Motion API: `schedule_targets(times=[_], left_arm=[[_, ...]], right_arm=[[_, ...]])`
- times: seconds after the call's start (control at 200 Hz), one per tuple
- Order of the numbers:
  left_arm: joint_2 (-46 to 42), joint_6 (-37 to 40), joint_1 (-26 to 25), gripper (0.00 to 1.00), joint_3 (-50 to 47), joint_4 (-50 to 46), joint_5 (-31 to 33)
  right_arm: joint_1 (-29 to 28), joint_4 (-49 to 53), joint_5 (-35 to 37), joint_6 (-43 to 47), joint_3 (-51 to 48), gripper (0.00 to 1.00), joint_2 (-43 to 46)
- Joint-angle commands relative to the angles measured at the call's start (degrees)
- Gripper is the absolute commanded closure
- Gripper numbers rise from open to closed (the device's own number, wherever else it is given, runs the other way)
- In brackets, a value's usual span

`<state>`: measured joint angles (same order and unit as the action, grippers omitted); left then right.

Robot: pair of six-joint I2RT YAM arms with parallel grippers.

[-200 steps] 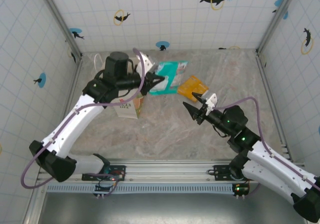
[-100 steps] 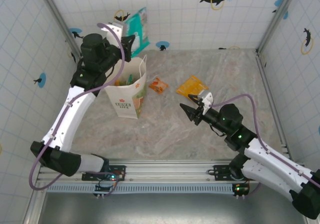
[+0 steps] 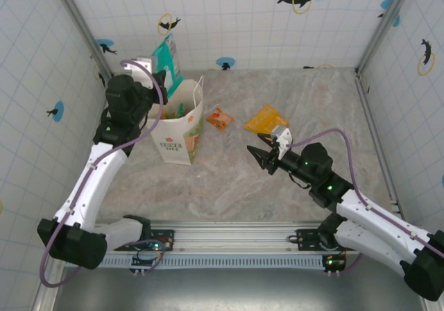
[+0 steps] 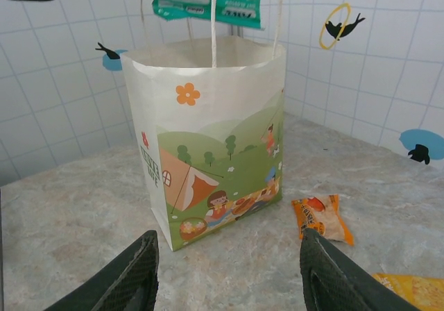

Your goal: Place the snacks into the paper bag

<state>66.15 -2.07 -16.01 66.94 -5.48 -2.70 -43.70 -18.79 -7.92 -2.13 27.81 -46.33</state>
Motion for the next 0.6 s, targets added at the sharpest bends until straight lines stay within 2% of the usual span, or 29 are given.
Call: schedule_targets(times=[0.0, 0.595], left_arm=[[-3.39, -1.80, 0.32, 0.91, -2.44, 2.38, 1.93], [-4.72, -0.62, 0.28, 0.83, -8.43, 1.17, 4.11]], right_arm=[[0.20, -1.23, -0.56, -0.49, -1.11, 0.45, 0.00], [0.19, -3.49, 1.12, -2.42, -3.29, 0.44, 0.09]])
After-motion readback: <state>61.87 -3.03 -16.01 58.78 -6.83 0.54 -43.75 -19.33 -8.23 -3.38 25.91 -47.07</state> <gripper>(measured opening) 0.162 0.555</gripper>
